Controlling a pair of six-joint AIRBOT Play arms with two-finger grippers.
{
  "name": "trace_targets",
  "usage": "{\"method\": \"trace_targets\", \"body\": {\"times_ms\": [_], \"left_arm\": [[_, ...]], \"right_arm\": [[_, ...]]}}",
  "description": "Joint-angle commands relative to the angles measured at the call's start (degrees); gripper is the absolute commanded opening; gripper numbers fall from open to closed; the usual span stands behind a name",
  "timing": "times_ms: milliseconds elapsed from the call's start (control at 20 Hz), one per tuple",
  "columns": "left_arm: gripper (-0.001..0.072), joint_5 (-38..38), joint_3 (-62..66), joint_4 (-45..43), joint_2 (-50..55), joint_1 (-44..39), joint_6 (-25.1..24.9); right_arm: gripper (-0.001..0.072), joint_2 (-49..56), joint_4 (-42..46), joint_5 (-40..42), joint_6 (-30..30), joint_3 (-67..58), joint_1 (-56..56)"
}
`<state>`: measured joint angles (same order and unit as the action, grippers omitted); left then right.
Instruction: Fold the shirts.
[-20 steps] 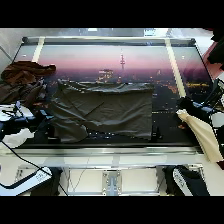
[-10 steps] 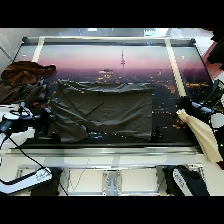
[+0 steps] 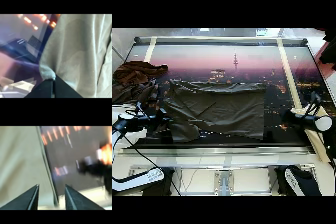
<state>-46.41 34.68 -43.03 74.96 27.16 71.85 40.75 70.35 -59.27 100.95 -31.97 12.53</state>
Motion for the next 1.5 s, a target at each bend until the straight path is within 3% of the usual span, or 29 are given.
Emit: {"method": "trace_targets", "body": {"times_ms": [0, 150, 300, 400, 600, 1200, 1350, 1450], "left_arm": [[0.0013, -0.5, 0.0, 0.6, 0.1, -0.1, -1.4], [0.0013, -1.4, 0.0, 0.7, 0.1, -0.1, -2.4], [0.0013, -2.3, 0.0, 0.7, 0.1, -0.1, -2.9], [0.0013, -2.6, 0.0, 0.6, 0.1, -0.1, -2.9], [0.0013, -2.7, 0.0, 0.7, 0.1, -0.1, -2.9], [0.0013, -3.0, 0.0, 0.6, 0.1, -0.1, -3.0], [0.0013, -3.0, 0.0, 0.6, 0.1, -0.1, -2.9], [0.0013, -3.2, 0.0, 0.7, 0.1, -0.1, -2.9]], "right_arm": [[0.0384, -0.1, -5.4, -9.9, 3.2, 9.7, 0.0], [0.0385, -0.1, -16.2, -6.9, 3.2, 17.1, 0.0], [0.0396, 0.0, -23.2, 2.7, 3.1, 20.2, 0.0], [0.0564, 0.0, -28.7, 9.0, 2.5, 21.4, -0.1], [0.0562, 0.4, -28.8, 12.5, 2.8, 21.7, -0.1], [0.0559, 5.0, -30.5, 8.9, 2.5, 21.7, -0.1], [0.0538, 4.8, -33.4, 10.2, -5.7, 20.5, 0.0], [0.0538, 4.8, -33.1, 9.9, -7.0, 17.0, 0.0]]}}
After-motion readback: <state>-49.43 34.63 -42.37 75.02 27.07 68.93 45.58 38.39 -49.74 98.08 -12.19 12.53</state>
